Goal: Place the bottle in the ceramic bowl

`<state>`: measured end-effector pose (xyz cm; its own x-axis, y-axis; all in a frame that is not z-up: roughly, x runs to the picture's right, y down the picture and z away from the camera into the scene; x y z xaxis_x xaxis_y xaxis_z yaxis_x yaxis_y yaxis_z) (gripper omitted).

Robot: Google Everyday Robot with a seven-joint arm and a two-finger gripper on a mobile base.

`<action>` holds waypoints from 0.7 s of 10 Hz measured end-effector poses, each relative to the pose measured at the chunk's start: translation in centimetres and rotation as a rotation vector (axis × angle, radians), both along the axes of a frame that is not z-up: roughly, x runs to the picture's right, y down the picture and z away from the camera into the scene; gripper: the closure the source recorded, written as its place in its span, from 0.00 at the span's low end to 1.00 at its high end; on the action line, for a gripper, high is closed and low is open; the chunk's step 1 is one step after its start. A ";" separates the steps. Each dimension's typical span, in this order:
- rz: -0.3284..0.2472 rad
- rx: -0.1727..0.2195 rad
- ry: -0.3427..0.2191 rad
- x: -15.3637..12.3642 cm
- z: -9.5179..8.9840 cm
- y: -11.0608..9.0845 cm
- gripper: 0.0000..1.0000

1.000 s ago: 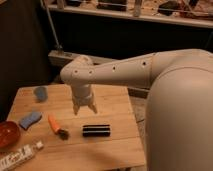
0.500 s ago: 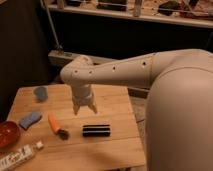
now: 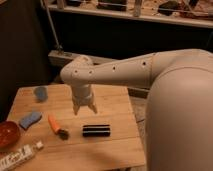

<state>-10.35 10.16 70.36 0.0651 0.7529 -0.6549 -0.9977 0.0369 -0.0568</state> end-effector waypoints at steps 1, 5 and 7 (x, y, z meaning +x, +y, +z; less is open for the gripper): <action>0.000 0.001 -0.002 -0.1 0.0 0.0 0.35; -0.224 0.077 -0.153 -7.1 0.8 -1.8 0.35; -0.370 0.108 -0.233 -10.6 1.2 -2.5 0.35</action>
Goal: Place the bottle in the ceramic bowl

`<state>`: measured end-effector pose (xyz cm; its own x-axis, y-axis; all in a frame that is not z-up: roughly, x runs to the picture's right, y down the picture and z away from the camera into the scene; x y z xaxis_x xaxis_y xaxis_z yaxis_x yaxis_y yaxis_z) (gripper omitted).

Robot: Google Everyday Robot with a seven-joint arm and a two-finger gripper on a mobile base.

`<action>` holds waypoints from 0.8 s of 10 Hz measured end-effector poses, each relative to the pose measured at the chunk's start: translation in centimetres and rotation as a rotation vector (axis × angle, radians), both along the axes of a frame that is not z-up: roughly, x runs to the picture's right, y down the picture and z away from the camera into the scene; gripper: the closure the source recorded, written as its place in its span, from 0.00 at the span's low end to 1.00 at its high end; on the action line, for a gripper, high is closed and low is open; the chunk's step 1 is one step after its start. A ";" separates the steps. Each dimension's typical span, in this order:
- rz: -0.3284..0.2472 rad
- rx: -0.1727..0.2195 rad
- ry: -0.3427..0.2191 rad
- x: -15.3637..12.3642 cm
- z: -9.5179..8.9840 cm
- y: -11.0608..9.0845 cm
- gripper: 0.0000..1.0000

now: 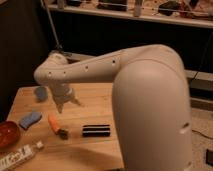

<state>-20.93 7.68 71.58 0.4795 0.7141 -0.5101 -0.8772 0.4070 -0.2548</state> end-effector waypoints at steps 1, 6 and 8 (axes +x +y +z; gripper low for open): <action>-0.081 0.014 -0.050 -1.8 0.1 -0.3 0.35; -0.469 0.005 -0.370 -7.4 -0.7 1.0 0.35; -0.574 -0.023 -0.468 -7.4 -1.1 2.7 0.35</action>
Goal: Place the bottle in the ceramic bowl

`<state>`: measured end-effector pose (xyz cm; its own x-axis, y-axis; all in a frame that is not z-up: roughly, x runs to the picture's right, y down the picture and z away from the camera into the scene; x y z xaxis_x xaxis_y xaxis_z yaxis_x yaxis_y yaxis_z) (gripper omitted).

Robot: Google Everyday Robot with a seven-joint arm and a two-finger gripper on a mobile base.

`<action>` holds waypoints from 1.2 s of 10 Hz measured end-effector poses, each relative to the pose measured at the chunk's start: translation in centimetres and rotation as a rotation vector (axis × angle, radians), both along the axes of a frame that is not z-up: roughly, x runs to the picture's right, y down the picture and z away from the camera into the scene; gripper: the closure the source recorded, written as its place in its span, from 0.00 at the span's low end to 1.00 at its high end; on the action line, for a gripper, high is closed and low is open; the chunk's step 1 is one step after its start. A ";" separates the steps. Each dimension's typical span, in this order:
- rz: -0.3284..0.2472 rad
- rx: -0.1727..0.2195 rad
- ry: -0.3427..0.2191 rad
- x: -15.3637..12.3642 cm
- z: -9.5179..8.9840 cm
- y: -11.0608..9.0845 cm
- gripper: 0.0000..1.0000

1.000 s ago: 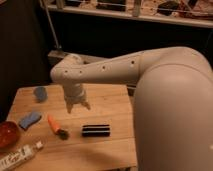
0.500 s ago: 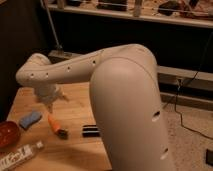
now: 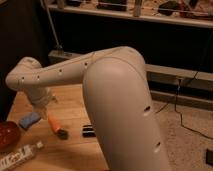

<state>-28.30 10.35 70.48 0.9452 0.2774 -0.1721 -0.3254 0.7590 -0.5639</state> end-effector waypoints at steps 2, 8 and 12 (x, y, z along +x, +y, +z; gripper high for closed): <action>-0.064 -0.025 -0.046 1.1 -0.5 1.6 0.35; -0.113 -0.049 -0.082 2.6 -1.2 3.3 0.35; -0.116 -0.050 -0.084 2.5 -1.3 3.4 0.35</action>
<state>-25.84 13.75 69.20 0.9821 0.1585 -0.1020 -0.1873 0.7593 -0.6232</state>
